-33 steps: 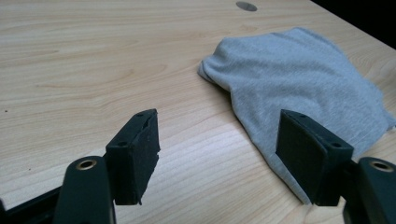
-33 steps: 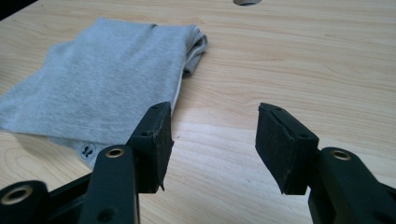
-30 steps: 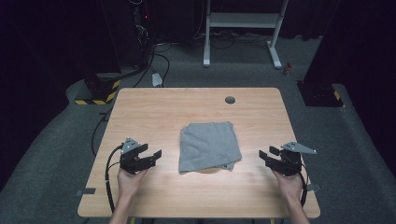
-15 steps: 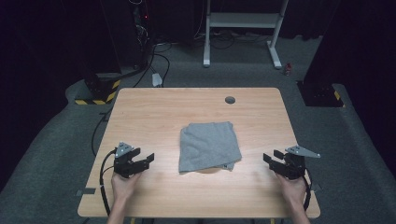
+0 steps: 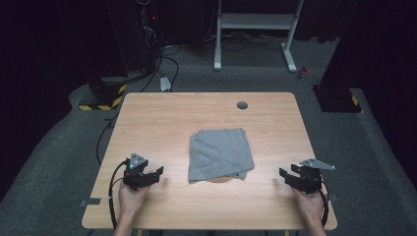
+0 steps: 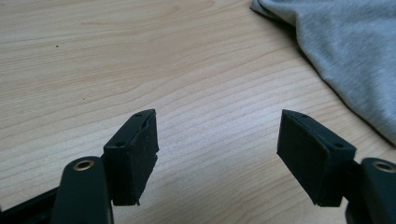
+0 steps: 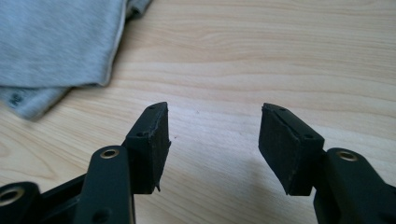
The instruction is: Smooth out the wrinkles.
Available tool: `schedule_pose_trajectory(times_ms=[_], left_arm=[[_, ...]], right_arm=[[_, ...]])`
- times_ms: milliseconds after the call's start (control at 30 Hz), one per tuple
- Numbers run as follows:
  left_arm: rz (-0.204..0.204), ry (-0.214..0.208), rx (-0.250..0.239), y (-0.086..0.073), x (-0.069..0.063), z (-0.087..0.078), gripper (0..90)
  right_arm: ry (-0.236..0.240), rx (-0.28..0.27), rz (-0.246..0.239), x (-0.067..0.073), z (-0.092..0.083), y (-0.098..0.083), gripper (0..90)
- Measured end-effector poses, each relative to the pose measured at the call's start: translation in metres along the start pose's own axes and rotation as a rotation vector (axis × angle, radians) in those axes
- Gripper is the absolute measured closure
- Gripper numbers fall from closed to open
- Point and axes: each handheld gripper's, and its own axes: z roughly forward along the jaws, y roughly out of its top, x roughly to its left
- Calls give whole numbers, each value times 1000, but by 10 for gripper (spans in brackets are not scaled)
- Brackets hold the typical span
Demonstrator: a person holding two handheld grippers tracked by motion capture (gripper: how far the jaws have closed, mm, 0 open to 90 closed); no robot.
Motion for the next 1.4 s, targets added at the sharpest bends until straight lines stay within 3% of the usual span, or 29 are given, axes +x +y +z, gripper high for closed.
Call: schedule_pose_trajectory(times_ms=[100, 400, 567, 733, 800, 933, 1067, 1233, 1400], left_arm=[[18, 24, 10, 0, 1, 2, 292], [-2, 67, 27, -3, 2, 12, 298], [-1, 83, 34, -2, 1, 17, 300], [-5, 91, 46, -3, -1, 22, 300], [28, 113, 60, -1, -4, 24, 301], [42, 111, 59, 3, -10, 28, 301], [37, 99, 60, 4, -10, 32, 298], [-6, 90, 41, 5, -12, 38, 291], [-6, 90, 46, 6, -13, 39, 270]], right_arm=[[-29, 12, -19, -1, 2, -2, 419], [-102, 41, -74, 1, 14, -1, 399], [-125, 47, -79, 0, 19, -1, 388], [-133, 54, -85, 0, 22, -1, 373], [-132, 53, -83, 0, 22, -1, 368], [-123, 48, -79, 0, 24, -1, 355], [-122, 48, -81, 0, 25, -1, 335], [-125, 49, -78, 1, 25, -1, 323], [-129, 50, -74, 3, 25, -1, 317]])
